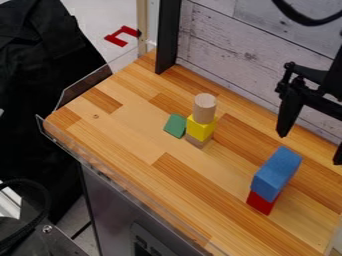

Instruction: Put the blue block on top of the cylinder

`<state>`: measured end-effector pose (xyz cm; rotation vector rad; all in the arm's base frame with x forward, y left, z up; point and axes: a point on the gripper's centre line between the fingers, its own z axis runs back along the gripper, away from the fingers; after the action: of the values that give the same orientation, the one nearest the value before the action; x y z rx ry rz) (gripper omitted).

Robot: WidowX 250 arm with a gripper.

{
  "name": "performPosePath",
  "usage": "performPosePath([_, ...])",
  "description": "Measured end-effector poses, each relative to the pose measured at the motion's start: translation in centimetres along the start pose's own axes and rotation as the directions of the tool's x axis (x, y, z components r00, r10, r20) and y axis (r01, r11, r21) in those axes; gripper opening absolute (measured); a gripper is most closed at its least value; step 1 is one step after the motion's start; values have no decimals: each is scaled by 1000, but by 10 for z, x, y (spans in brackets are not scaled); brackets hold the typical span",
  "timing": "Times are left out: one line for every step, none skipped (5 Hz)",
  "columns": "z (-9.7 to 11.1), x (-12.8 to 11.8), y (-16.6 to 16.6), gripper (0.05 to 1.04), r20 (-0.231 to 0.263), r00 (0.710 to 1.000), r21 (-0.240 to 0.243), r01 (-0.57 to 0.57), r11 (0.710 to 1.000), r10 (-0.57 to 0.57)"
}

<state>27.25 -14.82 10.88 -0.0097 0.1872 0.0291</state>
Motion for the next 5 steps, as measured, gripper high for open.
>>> performPosePath([-13,0,2,999,-39,999,17,-6,1000,7])
performPosePath([-30,-1,6,999,-36,999,-15,16,1000,-16])
performPosePath([-23,7,16,999,11,1000,-37,-2,999,3])
performPosePath([-27,10,28,999,7,1000,-28,-26,999,27])
performPosePath([-28,12,29,999,16,1000,-34,-16,999,17])
